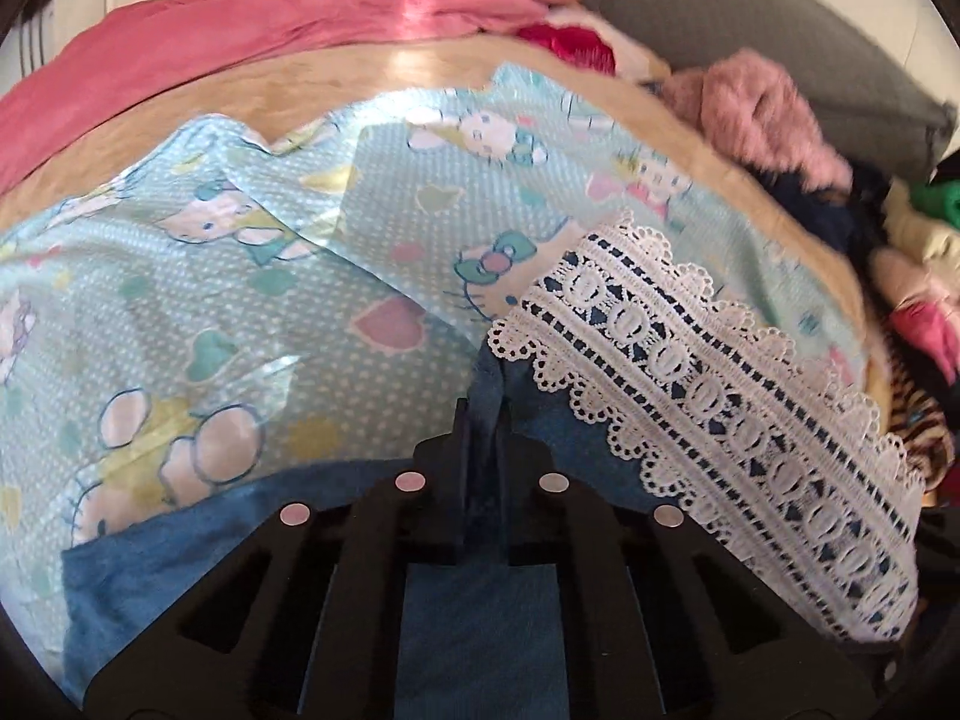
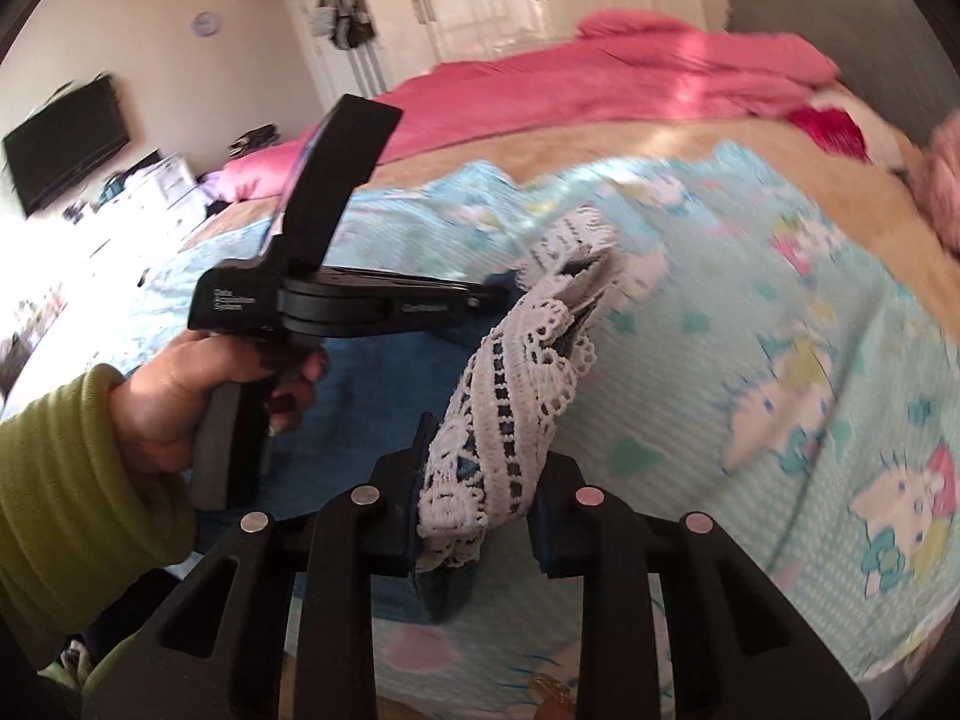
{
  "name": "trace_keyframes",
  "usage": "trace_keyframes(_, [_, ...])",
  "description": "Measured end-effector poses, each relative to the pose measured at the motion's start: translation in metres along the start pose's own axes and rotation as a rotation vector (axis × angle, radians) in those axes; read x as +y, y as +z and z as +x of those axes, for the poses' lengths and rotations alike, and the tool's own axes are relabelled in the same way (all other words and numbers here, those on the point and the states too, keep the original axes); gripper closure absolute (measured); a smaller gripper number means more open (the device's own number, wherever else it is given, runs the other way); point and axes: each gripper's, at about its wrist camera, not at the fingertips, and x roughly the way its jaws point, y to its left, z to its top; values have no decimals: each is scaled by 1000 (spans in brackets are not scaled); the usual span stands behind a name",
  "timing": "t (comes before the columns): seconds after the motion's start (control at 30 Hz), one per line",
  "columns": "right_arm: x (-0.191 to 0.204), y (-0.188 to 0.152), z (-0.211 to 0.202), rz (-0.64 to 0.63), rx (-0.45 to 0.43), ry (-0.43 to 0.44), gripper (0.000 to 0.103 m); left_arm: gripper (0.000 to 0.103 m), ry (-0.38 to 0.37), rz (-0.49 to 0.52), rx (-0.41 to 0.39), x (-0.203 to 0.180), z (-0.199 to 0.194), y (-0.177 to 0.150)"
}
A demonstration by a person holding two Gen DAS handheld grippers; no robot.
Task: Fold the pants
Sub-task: 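Grasp the lace trim with the right gripper while the left gripper grasps the denim beside it, then lay the lace-trimmed leg flat over the other leg with both grippers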
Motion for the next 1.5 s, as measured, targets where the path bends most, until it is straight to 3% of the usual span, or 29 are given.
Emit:
trace_keyframes(0.1, [29,9,1,-78,-13,24,78,102,-37,-51,-42,14,-22,-5])
trace_keyframes(0.3, [93,13,18,-239,-1,85,78,99,-12,-119,-91,51,-65,-23])
trace_keyframes(0.33, [105,11,24,-274,9,91,78,92,4,-145,-94,59,-74,-29])
trace_keyframes(0.37, [114,7,28,-302,17,92,78,72,13,-172,-90,67,-80,-33])
trace_keyframes(0.43, [134,-2,37,-361,40,86,78,53,45,-258,-71,92,-97,-48])
trace_keyframes(0.53, [159,-20,58,-456,84,61,78,53,63,-413,-79,130,-124,-76])
trace_keyframes(0.63, [168,-32,65,-502,111,63,78,52,-15,-561,-144,161,-150,-109])
trace_keyframes(0.73, [180,-43,71,-550,127,58,78,46,-90,-618,-184,170,-159,-126])
trace_keyframes(0.93, [179,-43,58,-560,73,42,78,38,-148,-693,-145,169,-150,-141])
trace_keyframes(1.13, [168,-37,37,-548,-22,71,78,22,-194,-705,-110,158,-139,-137])
trace_keyframes(1.27, [163,-35,34,-518,-36,90,78,22,-205,-755,-80,154,-125,-127])
trace_keyframes(1.3, [164,-34,32,-510,-40,94,78,28,-192,-762,-75,153,-123,-126])
trace_keyframes(1.37, [161,-34,31,-503,-42,94,78,78,-171,-762,-62,150,-116,-117])
trace_keyframes(1.43, [157,-34,30,-498,-44,70,78,92,-159,-748,-55,147,-110,-106])
trace_keyframes(1.5, [153,-33,26,-480,-51,59,78,92,-165,-714,-65,139,-109,-91])
